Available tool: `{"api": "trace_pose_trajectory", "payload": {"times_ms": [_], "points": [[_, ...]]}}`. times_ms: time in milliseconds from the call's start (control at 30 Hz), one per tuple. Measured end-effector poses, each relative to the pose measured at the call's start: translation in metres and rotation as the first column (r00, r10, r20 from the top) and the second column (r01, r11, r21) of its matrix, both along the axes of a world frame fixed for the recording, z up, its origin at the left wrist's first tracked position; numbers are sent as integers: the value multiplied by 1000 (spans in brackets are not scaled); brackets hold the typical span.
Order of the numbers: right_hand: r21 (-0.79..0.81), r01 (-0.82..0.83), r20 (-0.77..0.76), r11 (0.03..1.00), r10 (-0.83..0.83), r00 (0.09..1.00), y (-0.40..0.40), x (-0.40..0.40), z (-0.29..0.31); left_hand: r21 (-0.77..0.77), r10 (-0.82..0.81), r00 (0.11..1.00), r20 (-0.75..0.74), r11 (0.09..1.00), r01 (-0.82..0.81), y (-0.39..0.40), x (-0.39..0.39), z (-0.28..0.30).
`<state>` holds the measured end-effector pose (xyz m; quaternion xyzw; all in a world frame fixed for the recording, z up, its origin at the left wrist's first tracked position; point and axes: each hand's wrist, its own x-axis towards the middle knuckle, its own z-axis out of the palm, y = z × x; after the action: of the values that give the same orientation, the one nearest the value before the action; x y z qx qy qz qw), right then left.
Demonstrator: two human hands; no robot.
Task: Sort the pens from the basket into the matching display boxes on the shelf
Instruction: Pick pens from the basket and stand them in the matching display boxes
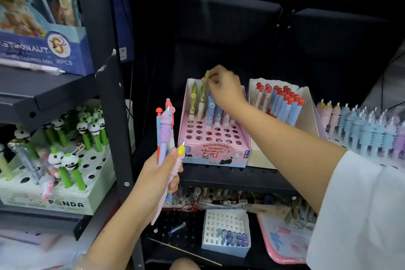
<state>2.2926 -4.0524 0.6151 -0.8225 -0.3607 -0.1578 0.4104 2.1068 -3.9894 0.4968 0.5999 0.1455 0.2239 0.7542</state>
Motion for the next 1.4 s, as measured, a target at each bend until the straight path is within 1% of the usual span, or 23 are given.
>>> {"api": "trace_pose_trajectory", "payload": {"times_ms": [67, 100, 167, 233, 367, 400, 467, 500, 533, 567, 633, 700, 733, 767, 833, 900, 967, 1033, 1067, 1167, 1233, 1300, 1400], "points": [[-88, 4, 24, 996, -2, 1000, 2, 1, -5, -2, -2, 1000, 3, 1000, 2, 0, 0, -1], [-153, 43, 44, 987, -37, 998, 3, 3, -6, -4, -3, 1000, 5, 1000, 3, -1, -1, -1], [-309, 146, 93, 940, -123, 988, 5, 7, -3, -5, -4, 1000, 9, 1000, 4, -2, -1, -1], [-431, 184, 109, 883, -152, 982, 7, 7, 3, -7, -8, 1000, 9, 1000, 8, -3, 0, -1], [-561, 223, 177, 797, -148, 973, 9, 1, 8, -8, -34, 999, 4, 999, 34, -6, 0, 0], [-550, 234, 203, 802, -143, 969, 7, -3, 8, -8, -40, 999, 6, 999, 40, -7, 0, 1], [-442, 210, 304, 872, -75, 950, 2, -12, 8, -18, -49, 999, 18, 999, 49, -9, -1, 3], [-374, 136, 329, 918, -6, 944, -1, -19, 8, -21, -55, 998, 26, 998, 55, -10, -1, 5], [-317, 23, 307, 948, 79, 949, -4, -26, 8, -18, -60, 998, 35, 998, 61, -11, -2, 6], [-268, -96, 236, 959, 162, 958, -7, -36, 5, -10, -63, 997, 43, 998, 63, -12, -1, 7], [-194, -276, 3, 941, 282, 959, -14, -53, 0, -1, -56, 997, 60, 998, 56, -15, 1, 7], [-122, -388, -275, 914, 344, 898, -24, -64, -5, 2, -73, 995, 69, 997, 73, -21, 3, 7], [-85, -422, -374, 903, 364, 853, -30, -66, -8, 4, -95, 993, 72, 996, 95, -25, 5, 6], [-53, -442, -430, 895, 379, 819, -35, -67, -10, 5, -116, 991, 74, 993, 116, -30, 6, 6], [-19, -429, -438, 903, 378, 815, -46, -66, -12, -3, -135, 988, 76, 991, 135, -37, 8, 6], [43, -356, -381, 933, 345, 858, -57, -59, -8, -8, -122, 989, 78, 992, 123, -43, 12, 6], [256, -238, -359, 937, 321, 876, -67, -47, 4, -17, -97, 992, 76, 995, 98, -45, 16, 7], [425, -103, -335, 899, 262, 905, -79, -31, 19, -11, -64, 996, 68, 998, 65, -47, 20, 7], [430, -52, -298, 901, 196, 934, -84, -24, 24, -5, -51, 997, 61, 999, 51, -48, 22, 7], [307, 38, -156, 951, 11, 988, -93, -7, 24, 20, -43, 997, 58, 999, 42, -51, 23, 7], [226, 38, -139, 973, -7, 990, -92, -4, 16, 26, -36, 997, 62, 999, 35, -52, 23, 7], [189, 15, -158, 982, 16, 987, -89, -4, 5, 39, -24, 999, 44, 999, 22, -52, 23, 7], [116, -16, -98, 993, 28, 995, -84, -4, -7, 27, -27, 999, 34, 999, 27, -52, 21, 8]]}}
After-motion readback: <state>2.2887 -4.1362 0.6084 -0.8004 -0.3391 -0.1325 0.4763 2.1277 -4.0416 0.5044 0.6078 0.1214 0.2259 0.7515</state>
